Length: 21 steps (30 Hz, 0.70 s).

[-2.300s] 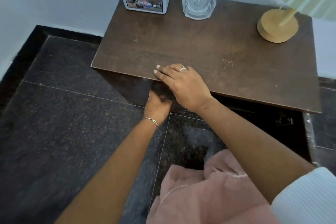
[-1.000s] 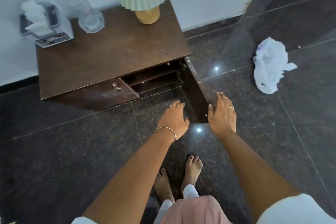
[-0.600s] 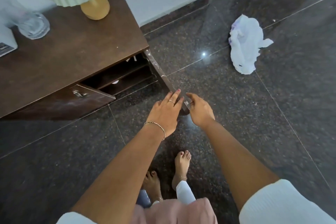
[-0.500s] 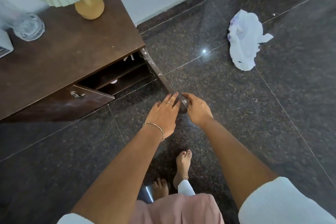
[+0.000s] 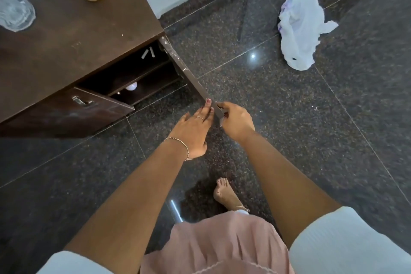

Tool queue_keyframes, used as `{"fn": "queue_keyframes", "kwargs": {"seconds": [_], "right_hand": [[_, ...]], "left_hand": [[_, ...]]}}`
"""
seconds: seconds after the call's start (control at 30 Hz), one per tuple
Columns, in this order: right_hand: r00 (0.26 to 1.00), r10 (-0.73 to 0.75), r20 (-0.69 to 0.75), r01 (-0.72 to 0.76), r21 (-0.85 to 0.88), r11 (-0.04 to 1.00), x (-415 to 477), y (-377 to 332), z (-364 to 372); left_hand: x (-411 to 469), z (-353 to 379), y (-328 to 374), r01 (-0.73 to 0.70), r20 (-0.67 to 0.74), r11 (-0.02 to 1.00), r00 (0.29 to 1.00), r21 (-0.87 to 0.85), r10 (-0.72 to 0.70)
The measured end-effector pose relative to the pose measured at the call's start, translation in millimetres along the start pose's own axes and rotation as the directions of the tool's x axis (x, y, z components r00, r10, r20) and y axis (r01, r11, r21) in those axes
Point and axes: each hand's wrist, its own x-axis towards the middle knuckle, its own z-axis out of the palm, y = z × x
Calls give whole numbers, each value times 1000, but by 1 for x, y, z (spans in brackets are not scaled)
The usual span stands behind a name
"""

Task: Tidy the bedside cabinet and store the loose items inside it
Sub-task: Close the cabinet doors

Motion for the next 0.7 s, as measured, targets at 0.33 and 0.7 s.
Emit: {"fn": "queue_keyframes", "kwargs": {"seconds": [0.33, 0.7], "right_hand": [[999, 40, 20, -39, -28, 999, -12, -19, 17], [965, 81, 248, -40, -167, 985, -17, -70, 34]], "left_hand": [[-20, 3, -20, 43, 0, 997, 999, -59, -43], [-48, 8, -29, 248, 65, 956, 969, -159, -240]]}}
